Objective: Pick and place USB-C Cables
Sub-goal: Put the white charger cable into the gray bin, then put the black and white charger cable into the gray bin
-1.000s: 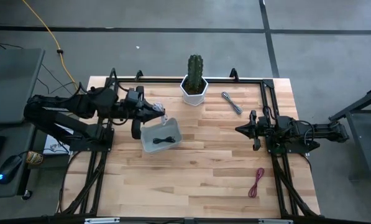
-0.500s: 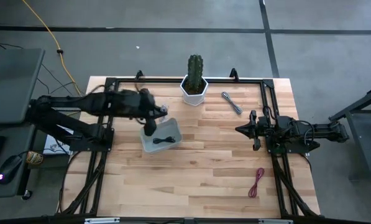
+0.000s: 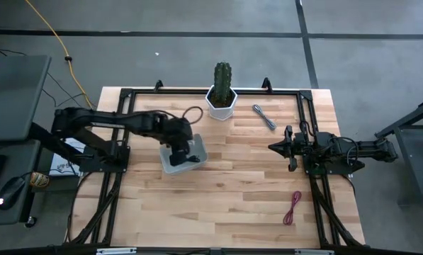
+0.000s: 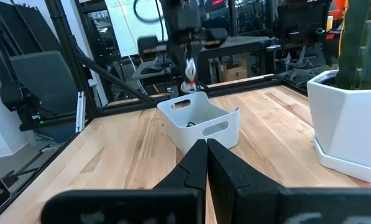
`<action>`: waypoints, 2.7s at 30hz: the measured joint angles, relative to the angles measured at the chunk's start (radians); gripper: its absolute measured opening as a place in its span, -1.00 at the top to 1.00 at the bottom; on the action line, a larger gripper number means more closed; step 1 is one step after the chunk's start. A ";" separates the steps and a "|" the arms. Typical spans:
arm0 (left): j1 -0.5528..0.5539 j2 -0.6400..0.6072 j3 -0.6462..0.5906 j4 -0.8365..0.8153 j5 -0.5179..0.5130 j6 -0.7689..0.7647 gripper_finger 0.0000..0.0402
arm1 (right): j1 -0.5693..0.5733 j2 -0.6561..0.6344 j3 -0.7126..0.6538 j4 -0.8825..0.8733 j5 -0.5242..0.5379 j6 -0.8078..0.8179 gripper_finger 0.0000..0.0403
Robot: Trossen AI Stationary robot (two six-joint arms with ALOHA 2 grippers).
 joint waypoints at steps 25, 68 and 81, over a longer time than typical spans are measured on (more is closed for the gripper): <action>-0.002 0.356 0.000 -0.019 0.000 -0.018 1.00 | 0.000 0.000 0.000 0.000 0.000 0.000 1.00; -0.019 0.396 0.000 -0.002 0.031 0.026 -0.08 | 0.000 0.000 0.000 0.000 0.000 0.000 1.00; -0.019 0.387 0.002 -0.003 0.031 0.026 -0.18 | 0.000 0.001 0.000 0.000 0.000 0.000 1.00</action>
